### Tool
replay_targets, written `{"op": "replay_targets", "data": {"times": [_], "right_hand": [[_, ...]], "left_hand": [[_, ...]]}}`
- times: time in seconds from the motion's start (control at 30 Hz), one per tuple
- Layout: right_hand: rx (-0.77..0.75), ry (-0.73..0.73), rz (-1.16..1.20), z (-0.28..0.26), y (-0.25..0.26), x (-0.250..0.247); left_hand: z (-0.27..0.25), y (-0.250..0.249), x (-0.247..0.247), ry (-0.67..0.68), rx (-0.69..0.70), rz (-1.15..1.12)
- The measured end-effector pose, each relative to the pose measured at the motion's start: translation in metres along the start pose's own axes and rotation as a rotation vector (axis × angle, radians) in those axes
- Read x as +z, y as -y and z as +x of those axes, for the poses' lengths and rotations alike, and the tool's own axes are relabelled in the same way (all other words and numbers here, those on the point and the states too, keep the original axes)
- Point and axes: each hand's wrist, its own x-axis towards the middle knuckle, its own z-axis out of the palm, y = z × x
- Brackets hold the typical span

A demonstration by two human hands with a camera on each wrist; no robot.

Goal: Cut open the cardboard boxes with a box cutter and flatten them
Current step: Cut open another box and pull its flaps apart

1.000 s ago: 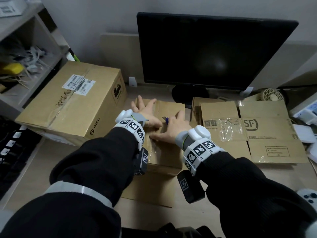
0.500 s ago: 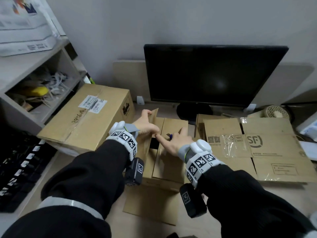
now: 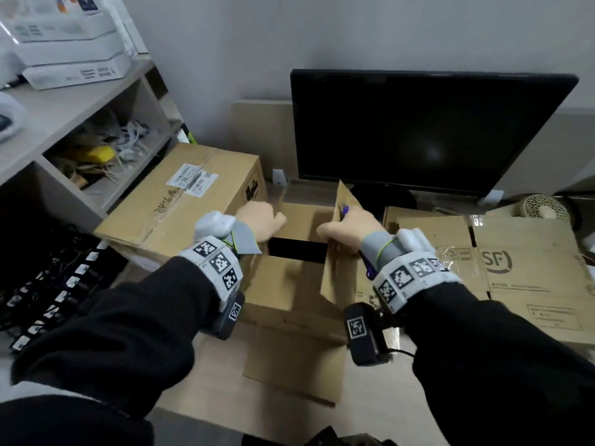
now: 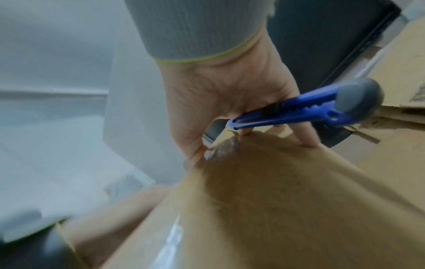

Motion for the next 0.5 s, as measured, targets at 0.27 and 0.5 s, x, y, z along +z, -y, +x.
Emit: {"op": "replay_targets", "data": {"times": [0.27,0.5], "right_hand": [[-0.095,-0.219,0.146,-0.027,-0.009,-0.05],[-0.084,-0.344,0.314,-0.031,-0.034,-0.067]], "left_hand": [[-0.016,0.001,-0.086,-0.241,0.107,-0.045],[-0.05,-0.027,-0.129,-0.397,0.254,-0.092]]}}
